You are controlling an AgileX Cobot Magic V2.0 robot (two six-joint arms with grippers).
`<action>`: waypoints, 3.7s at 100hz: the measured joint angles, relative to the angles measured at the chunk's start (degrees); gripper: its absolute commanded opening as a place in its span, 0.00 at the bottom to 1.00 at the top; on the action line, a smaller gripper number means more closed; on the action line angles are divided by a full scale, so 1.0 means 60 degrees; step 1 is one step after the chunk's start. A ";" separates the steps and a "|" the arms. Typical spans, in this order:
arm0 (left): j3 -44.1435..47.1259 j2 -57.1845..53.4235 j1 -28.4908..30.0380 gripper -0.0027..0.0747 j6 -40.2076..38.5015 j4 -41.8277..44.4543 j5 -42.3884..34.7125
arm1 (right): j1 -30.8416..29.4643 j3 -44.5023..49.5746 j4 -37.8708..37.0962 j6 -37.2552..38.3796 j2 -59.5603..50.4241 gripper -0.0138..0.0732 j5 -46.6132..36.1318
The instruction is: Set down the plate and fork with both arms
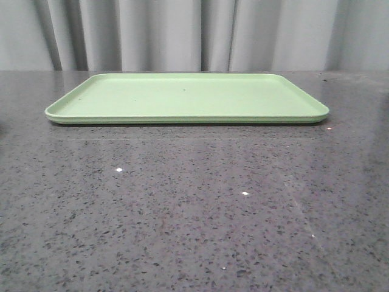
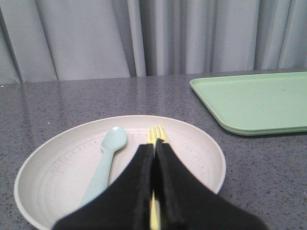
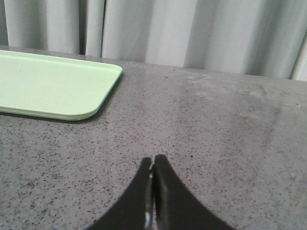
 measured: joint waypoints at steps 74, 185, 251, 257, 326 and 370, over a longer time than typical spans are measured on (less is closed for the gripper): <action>0.0000 0.0000 0.0000 0.01 0.0000 0.0000 0.0000 | 0.0000 0.0000 0.0000 0.0000 0.0000 0.02 0.0000; -0.7723 0.3622 0.0000 0.01 0.0000 -0.2382 0.6915 | 0.0000 -0.6929 0.1076 0.0000 0.3087 0.02 0.5815; -0.9053 0.6510 0.0000 0.01 0.0000 -0.2243 0.9015 | 0.0000 -0.7787 0.1076 0.0000 0.5060 0.03 0.7809; -0.9053 0.6533 0.0000 0.02 0.0000 -0.2243 0.9015 | 0.0000 -0.7787 0.1076 0.0000 0.5060 0.05 0.7809; -0.9056 0.6533 0.0000 0.76 0.0254 -0.2094 0.9148 | 0.0000 -0.7787 0.1076 0.0000 0.5076 0.69 0.7773; -0.9091 0.6999 0.0060 0.76 0.0097 0.0589 0.8352 | 0.0000 -0.7787 0.1076 0.0000 0.5076 0.69 0.7594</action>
